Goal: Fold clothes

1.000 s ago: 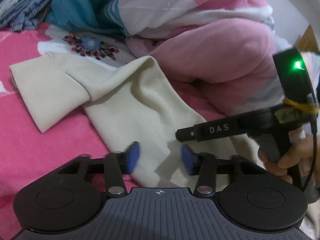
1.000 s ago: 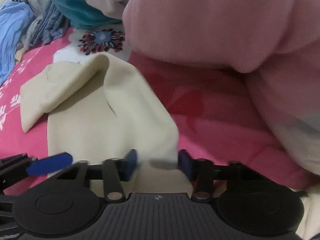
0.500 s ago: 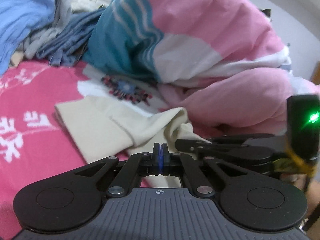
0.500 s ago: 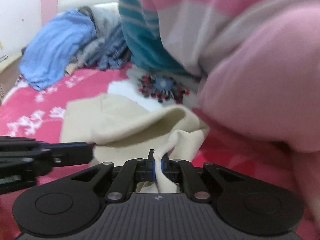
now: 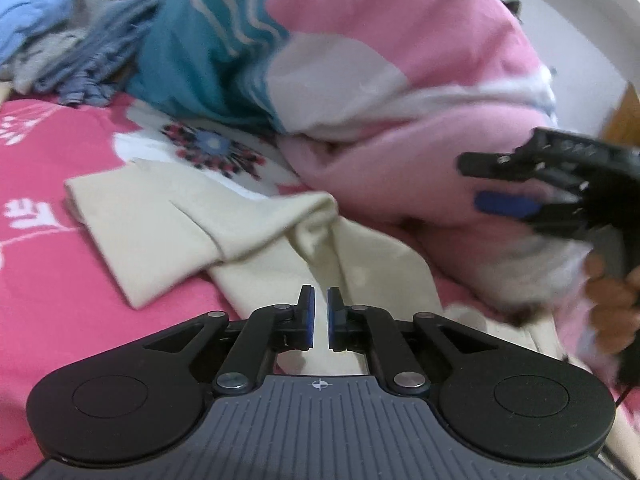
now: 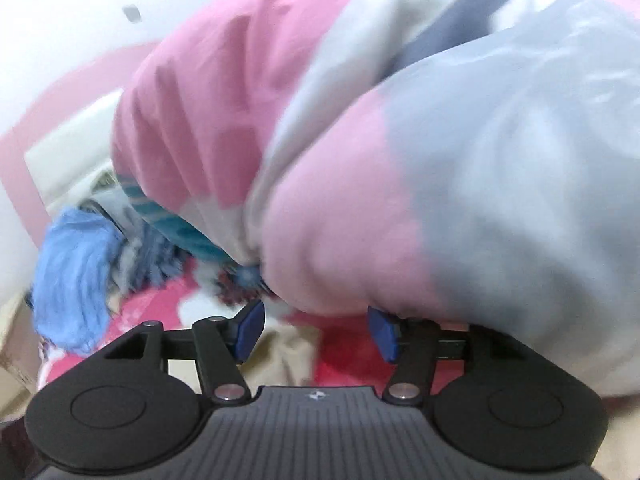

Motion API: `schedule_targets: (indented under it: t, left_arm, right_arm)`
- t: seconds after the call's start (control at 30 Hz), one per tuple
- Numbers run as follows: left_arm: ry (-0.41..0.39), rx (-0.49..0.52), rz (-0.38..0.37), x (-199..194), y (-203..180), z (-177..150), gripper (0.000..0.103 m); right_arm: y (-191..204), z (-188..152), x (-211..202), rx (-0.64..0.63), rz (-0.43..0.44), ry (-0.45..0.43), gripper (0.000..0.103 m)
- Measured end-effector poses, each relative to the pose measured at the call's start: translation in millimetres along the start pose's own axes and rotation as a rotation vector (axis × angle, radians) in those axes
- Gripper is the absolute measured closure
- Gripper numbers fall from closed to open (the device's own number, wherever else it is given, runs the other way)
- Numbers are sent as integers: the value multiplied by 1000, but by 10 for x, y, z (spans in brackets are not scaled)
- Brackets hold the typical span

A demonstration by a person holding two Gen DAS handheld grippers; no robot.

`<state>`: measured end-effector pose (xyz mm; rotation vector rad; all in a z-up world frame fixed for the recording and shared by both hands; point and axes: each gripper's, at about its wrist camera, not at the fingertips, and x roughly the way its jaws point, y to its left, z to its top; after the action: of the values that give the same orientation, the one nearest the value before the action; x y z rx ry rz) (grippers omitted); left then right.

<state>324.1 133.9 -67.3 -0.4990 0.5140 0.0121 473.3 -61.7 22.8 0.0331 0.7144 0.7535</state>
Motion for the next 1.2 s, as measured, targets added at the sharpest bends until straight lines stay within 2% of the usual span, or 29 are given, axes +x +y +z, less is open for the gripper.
schedule_targets:
  t: [0.13,0.2,0.23,0.33,0.43,0.47,0.57,0.63,0.67,0.77,0.9,1.07,1.2]
  left_arm:
    - [51,43,-19,64,-84,-58,87]
    - [65,54,-31,82,-109,-71,65]
    - [70,59,-36,89,-120,-80,62]
    - [80,76,-32,110,-139,-101,61]
    - [86,90,-9,133,-146,-117,61]
    - [88,95,-2,140,-148,-123,61]
    - [94,110,21,163,-154,-139,61]
    - [96,116,34,172,-152,-146,61]
    - [93,113,37,169,-145,-144,61]
    - [86,105,48,160,-123,-138,62]
    - [80,101,63,157,-105,-135,62]
    - [76,112,75,164,-108,-139,62]
    - [78,95,61,156,-82,-126,62]
  right_arm:
    - [26,-180,78,-177,-206,176,45]
    - [-25,-284,208,-195,-256,257,46]
    - [-43,-328,272,-210,-267,280,47]
    - [33,-333,325,-303,-249,274,52]
    - [111,-339,374,-400,-229,267,52]
    - [162,-338,355,-471,-215,260,52]
    - [185,-416,496,-570,-229,327,52]
    - [123,-502,652,-567,-270,383,52]
    - [97,-539,638,-555,-277,366,55]
    - [20,-649,597,-517,-298,316,98]
    - [-125,-704,553,-437,-308,240,99]
    - [-207,-860,763,-377,-343,151,99]
    - [-212,-832,885,-292,-387,103,99]
